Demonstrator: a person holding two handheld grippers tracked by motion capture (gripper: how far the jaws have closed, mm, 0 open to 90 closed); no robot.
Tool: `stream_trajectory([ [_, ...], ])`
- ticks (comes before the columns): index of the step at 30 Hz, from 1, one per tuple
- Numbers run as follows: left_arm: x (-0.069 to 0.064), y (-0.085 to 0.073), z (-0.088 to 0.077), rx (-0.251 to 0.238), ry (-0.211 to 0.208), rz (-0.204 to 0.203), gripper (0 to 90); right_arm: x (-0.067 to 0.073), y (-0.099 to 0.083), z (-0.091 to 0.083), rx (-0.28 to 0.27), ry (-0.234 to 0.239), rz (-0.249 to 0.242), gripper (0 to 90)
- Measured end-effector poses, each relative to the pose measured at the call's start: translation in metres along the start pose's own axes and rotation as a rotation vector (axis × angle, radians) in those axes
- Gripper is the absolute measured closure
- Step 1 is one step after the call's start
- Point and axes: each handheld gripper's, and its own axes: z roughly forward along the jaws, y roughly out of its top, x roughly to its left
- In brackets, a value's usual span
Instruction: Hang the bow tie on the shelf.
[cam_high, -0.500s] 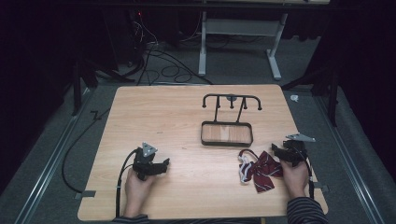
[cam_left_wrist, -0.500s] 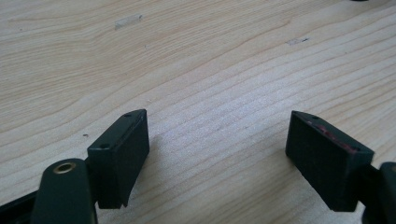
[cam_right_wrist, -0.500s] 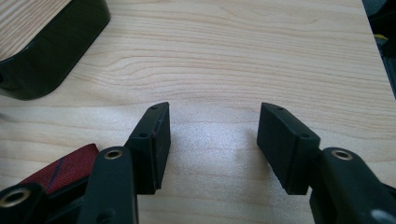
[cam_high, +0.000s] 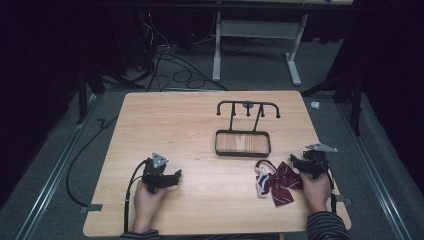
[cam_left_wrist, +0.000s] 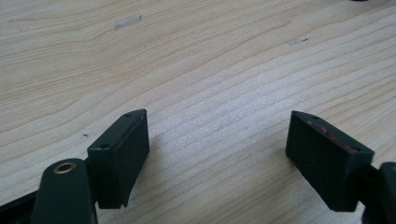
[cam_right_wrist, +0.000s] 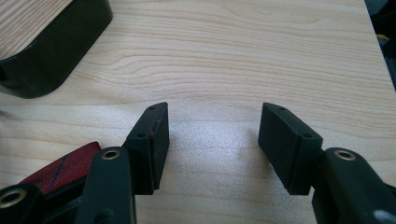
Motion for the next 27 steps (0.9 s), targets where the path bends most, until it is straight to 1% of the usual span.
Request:
stream_trajectory([
  [13,0.0,0.0,0.0,0.0,0.0,0.0,21.9,0.0001,0.0,0.0,0.0,-0.001,0.001,44.4],
  [17,0.0,0.0,0.0,0.0,0.0,0.0,21.9,0.0005,0.0001,-0.0001,0.003,0.002,0.002,42.9],
  [19,-0.0001,0.0,0.0001,-0.001,0.001,0.0,21.9,0.0005,0.0001,0.0,0.003,0.008,-0.005,41.6],
  [27,0.0,0.0001,0.0,0.0,0.0,0.0,21.9,0.0012,-0.0002,-0.0003,0.003,0.0,-0.001,42.3],
])
